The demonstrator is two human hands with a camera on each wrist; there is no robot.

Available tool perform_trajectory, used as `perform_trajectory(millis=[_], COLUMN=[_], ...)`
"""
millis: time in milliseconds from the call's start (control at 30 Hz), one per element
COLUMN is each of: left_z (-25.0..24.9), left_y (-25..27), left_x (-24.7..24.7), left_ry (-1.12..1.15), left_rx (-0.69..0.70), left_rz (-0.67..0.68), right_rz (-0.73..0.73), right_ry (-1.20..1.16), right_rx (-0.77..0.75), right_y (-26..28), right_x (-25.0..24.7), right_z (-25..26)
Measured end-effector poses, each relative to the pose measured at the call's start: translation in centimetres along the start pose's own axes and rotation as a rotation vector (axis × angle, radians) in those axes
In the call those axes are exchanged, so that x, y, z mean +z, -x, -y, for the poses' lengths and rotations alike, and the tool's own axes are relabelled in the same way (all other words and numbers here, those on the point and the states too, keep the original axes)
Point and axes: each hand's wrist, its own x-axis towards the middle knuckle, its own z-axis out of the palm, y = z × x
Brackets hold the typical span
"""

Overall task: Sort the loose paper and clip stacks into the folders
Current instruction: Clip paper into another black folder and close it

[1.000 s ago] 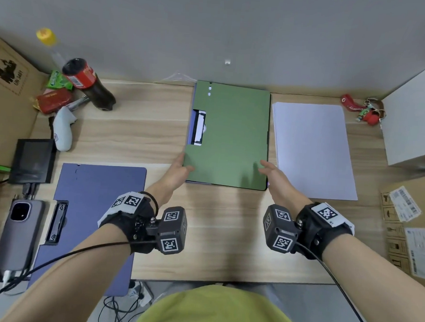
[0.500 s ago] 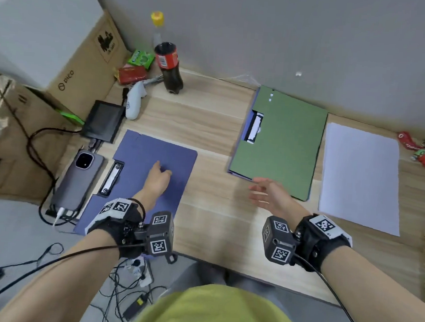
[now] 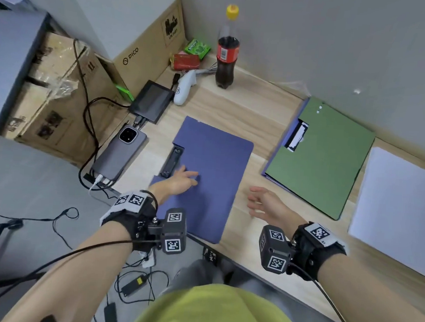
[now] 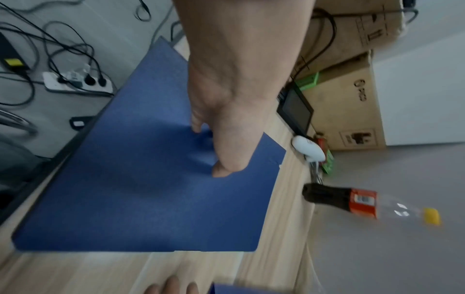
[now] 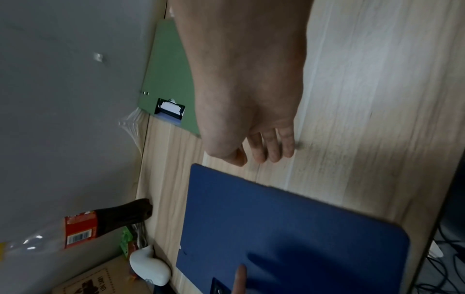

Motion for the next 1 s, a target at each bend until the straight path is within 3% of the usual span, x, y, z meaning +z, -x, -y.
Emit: perform_trajectory(millis=[133,333,633,767,867,1000], left_z=[-1.7,-0.3,2.3,3.3,3.3,2.1], left_y=[-0.1,-1.4,-1.8,-1.3,-0.9,-0.7], left_x=[0.3,-0.7,0.3,0.8,1.2,0.4], left_ry=[0.215,0.206,0.384,0.477,0.439,0.392], left_rx=[-0.038,-0.094,-0.066,-0.032,0.057,0.16], left_rz=[-0.028,-0.269,-0.294,-0.328,-0.44,-0.567], right_rz=[-0.06,-0.066,-0.094,-0.028,0.043,0.059], right_ry=[-0.026,-0.088,0.042,-0.048,-0.203,-0.12], right_rx=[-0.01,-0.003,0.055,0.089,0.029,-0.122], right_y=[0.0,-0.1,-0.9,-0.5,-0.2,1.1], right_x=[-0.5,-0.8,-0.7,0.8,2.2,1.9], right_z=[0.1,-0.3,-0.6,-1.0,-0.6,1.7])
